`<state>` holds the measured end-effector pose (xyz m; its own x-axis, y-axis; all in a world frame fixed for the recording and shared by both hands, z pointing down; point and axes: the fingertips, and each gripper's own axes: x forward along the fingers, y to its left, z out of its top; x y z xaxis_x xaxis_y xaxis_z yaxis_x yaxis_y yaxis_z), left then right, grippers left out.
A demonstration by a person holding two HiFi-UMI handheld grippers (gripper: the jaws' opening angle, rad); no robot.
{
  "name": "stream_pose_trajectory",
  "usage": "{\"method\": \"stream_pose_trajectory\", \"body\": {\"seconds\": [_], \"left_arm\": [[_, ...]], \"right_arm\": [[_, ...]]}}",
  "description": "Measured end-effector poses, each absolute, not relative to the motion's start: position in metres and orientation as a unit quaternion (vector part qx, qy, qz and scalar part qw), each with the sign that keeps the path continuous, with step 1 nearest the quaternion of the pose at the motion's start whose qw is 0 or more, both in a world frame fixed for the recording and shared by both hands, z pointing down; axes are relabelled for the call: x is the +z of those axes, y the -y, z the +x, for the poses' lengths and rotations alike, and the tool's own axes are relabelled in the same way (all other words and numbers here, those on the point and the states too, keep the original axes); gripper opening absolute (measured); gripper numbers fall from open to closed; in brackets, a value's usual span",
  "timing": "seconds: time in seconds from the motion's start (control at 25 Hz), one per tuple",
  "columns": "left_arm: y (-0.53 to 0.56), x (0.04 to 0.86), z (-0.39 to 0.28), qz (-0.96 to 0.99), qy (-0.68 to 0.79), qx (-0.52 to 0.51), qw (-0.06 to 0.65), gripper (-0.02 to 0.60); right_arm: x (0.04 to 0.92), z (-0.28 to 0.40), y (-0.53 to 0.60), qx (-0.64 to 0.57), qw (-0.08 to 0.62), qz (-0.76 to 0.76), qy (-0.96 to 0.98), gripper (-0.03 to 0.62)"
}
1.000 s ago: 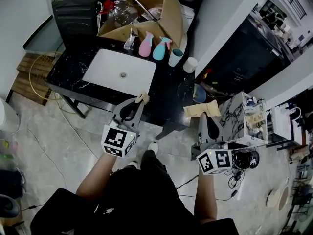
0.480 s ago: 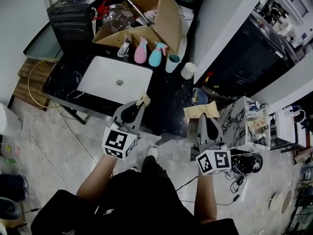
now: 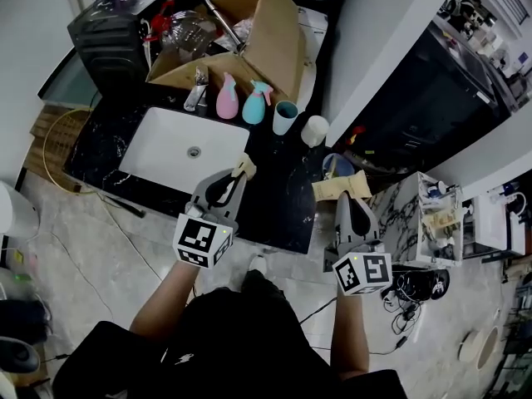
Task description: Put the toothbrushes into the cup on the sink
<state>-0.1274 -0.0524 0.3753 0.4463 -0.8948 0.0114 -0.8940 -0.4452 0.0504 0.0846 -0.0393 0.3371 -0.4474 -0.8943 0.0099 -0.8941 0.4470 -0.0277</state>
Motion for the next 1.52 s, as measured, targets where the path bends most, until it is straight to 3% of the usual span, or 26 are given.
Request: {"method": "stream_pose_trajectory", "body": {"seconds": [0.8,1.52], "left_arm": [[0.143,0.383,-0.072,0.827,0.562,0.027,0.015,0.031],[0.176,0.381,-0.064,0.815,0.576,0.065,0.003,0.031]], "right_arm": [[0.362,0.138,0.153,-0.041,0.021,-0.483,-0.874,0.003],[0.378,0.147,0.194,-0.074,0.051,-0.460,-0.883,0.003]]}}
